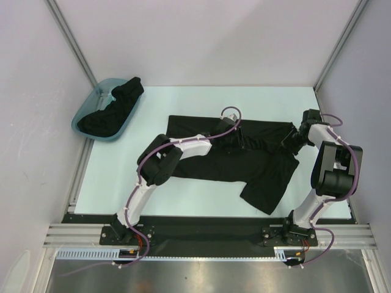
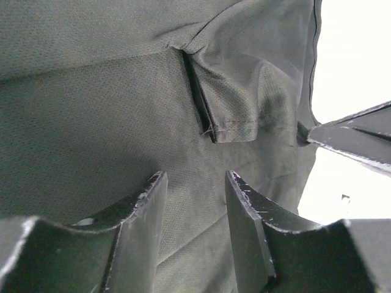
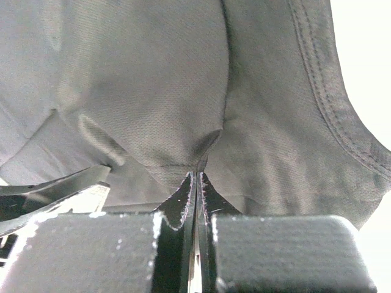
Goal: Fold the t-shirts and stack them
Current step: Fold the tshirt
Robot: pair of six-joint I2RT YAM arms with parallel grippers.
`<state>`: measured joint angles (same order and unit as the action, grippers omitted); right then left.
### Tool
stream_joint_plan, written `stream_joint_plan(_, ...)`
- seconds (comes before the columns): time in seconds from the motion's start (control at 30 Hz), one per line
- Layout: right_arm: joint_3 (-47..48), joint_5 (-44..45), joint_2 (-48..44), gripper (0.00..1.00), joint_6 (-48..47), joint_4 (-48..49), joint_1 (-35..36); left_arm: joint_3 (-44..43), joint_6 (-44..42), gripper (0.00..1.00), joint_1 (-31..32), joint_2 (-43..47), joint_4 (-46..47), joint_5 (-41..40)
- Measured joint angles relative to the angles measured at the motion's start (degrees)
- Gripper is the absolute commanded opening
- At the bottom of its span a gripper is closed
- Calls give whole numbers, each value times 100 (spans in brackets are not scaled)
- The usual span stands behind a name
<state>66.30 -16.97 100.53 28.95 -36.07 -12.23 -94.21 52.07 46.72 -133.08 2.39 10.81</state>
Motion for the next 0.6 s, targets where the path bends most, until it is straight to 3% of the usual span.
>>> stream_joint_plan(0.43, -138, 356, 7, 8, -76, 46, 11, -326, 717, 44, -2, -94, 33, 129)
stream_joint_plan(0.6, -138, 411, 11, 21, -127, 111, 9, -529, 940, 44, 2, -262, 118, 140)
